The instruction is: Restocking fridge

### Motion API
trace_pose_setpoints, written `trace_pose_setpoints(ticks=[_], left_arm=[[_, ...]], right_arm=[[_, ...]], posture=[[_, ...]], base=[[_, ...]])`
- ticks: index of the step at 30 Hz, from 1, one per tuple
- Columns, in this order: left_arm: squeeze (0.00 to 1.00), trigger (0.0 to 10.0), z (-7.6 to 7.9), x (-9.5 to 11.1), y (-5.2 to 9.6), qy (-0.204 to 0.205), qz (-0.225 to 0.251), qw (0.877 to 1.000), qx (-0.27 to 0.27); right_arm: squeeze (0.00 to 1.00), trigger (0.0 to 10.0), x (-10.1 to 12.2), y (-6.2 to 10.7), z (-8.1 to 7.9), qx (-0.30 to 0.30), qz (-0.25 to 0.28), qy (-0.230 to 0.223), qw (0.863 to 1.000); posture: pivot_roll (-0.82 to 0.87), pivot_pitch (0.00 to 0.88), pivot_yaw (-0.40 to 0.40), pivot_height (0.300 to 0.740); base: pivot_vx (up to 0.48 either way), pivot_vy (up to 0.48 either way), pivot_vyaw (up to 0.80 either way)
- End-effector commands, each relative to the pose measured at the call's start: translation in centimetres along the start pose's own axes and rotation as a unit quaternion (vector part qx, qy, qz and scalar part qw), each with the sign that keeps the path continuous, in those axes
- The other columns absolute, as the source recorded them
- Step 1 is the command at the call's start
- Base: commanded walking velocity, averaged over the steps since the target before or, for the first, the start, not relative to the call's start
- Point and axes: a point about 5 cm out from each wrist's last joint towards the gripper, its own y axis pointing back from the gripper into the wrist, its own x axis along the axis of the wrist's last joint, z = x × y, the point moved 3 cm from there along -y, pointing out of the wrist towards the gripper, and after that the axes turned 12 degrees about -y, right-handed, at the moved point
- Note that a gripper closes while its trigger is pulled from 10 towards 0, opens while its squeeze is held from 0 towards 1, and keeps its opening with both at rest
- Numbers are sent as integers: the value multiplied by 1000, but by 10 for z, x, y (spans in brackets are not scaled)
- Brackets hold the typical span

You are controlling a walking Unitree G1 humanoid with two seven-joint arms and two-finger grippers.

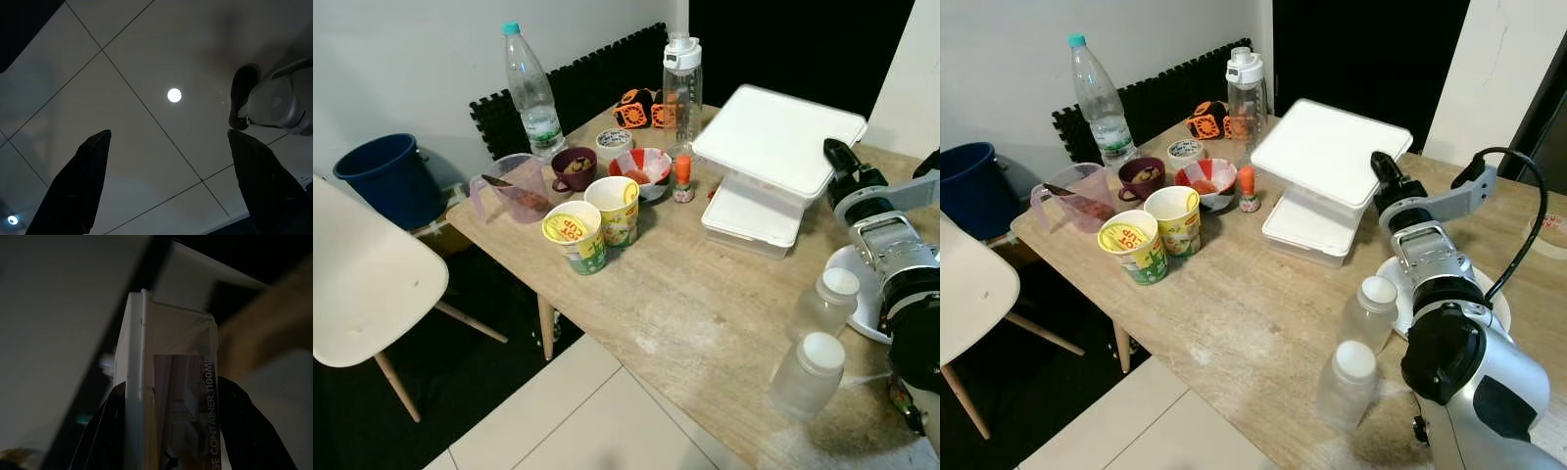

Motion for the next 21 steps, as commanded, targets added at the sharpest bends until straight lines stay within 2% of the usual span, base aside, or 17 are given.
trace_pose_setpoints(ticks=[1, 5, 10, 12, 13, 14, 16, 17, 18, 19, 20, 21], left_arm=[[0, 10000, 4, -7, 1, 7, -13, 1000, -1], [0, 10000, 1, 6, -3, 36, 6, 999, 13], [0, 10000, -6, 12, -3, 62, 19, 997, 29], [0, 10000, -26, 17, 0, 118, 42, 990, 63], [0, 10000, -40, 21, 3, 152, 61, 983, 85], [0, 10000, -40, 21, 3, 152, 61, 983, 85], [0, 10000, -59, 28, 8, 202, 92, 968, 115], [0, 10000, -59, 28, 8, 202, 92, 968, 115], [0, 10000, -70, 33, 11, 239, 114, 956, 130], [0, 10000, -93, 44, 19, 302, 166, 927, 150], [0, 10000, -93, 44, 19, 302, 166, 927, 150], [0, 10000, -105, 49, 24, 320, 190, 914, 163]], right_arm=[[0, 0, 12, -7, -25, 67, 19, -5, 998], [0, 0, 18, -9, -52, 165, 19, -2, 986], [0, 0, 15, -9, -63, 206, 2, 12, 979], [0, 0, 9, -7, -74, 253, -26, 20, 967], [0, 0, 1, -6, -76, 265, -48, 27, 963], [0, 0, 1, -6, -76, 265, -48, 27, 963], [0, 0, -12, -4, -76, 277, -84, 42, 956], [0, 0, -12, -4, -76, 277, -84, 42, 956], [0, 0, -19, -1, -76, 287, -102, 45, 951], [0, 0, -32, 2, -78, 304, -128, 40, 943], [0, 0, -32, 2, -78, 304, -128, 40, 943], [0, 0, -39, 5, -78, 311, -141, 36, 939]], posture=[[53, 8, 100, 740], [42, 0, 90, 740], [33, 0, 84, 740], [28, 0, 79, 740], [27, 0, 71, 740], [27, 0, 71, 740], [30, 0, 61, 740], [30, 0, 61, 740], [31, 0, 57, 740], [31, 0, 52, 740], [31, 0, 52, 740], [31, 0, 50, 740]], base=[[0, 0, 0], [0, 0, 0], [0, 0, 0], [0, 0, 0], [0, 0, 0], [0, 0, 0], [0, 0, 0], [0, 0, 0], [0, 0, 0], [0, 0, 0], [0, 0, 0], [0, 0, 0]])
